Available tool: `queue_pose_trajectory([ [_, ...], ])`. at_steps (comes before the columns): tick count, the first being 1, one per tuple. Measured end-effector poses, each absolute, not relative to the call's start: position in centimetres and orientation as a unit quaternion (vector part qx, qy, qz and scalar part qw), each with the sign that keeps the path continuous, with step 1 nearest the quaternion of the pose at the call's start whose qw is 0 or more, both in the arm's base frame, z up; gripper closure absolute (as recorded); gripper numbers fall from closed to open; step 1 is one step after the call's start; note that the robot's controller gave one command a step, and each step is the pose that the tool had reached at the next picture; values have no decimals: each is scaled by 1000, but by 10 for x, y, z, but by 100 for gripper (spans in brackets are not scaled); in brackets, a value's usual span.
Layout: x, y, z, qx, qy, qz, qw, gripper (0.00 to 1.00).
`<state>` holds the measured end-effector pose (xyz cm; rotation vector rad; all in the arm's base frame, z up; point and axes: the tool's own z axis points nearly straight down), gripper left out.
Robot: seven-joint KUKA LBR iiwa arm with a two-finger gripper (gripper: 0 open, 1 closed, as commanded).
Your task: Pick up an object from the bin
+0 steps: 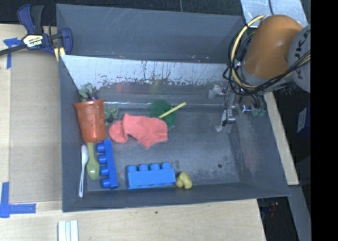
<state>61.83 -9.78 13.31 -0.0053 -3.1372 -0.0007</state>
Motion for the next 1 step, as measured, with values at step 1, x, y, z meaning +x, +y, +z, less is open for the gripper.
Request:
queue_pose_trajectory([
  [1,620,-97,138,0,-1000,0,-2,0],
])
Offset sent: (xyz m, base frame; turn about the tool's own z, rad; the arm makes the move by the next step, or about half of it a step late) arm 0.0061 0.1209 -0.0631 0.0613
